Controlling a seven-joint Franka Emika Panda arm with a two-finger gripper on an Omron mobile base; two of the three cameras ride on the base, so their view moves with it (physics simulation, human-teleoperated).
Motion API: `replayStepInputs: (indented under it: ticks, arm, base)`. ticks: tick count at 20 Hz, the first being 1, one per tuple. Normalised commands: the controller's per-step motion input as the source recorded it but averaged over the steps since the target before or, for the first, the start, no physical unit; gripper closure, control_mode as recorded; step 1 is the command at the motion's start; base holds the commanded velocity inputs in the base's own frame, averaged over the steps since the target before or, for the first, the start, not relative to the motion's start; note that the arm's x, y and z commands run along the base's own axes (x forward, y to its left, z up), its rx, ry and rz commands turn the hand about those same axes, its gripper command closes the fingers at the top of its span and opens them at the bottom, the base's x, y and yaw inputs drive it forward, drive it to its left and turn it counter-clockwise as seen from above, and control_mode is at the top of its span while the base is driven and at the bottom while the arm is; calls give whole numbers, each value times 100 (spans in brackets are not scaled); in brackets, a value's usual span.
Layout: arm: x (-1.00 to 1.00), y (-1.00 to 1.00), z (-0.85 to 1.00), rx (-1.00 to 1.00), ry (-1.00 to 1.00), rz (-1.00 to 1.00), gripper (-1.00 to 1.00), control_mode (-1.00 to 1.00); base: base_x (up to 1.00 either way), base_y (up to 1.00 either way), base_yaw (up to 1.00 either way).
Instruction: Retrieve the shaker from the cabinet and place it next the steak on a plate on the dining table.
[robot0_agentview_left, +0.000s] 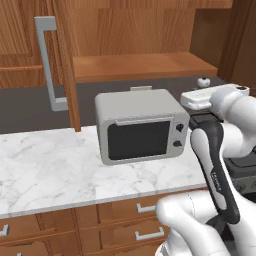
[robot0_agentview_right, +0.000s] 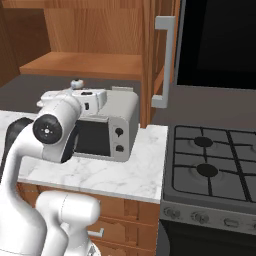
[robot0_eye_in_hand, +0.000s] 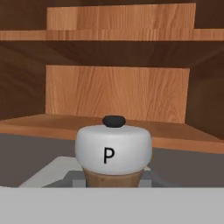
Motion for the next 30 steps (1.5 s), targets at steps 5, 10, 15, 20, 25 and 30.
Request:
replayStepInputs:
  ticks: [5,10,15,20,25,30]
  arm:
    - [-90,0,-6,-1,0,1,100,-100]
    - [0,0,0,0,0,0,100,100]
    - [0,0,0,0,0,0,100,100]
    - [0,0,0,0,0,0,100,100]
    - [0,0,0,0,0,0,100,100]
    - [0,0,0,0,0,0,100,100]
  base:
    - [0,0,0]
    - [-49,0,27]
    - [-27,0,50]
    - [-28,0,58]
    - [-40,0,70]
    - [-31,0,76]
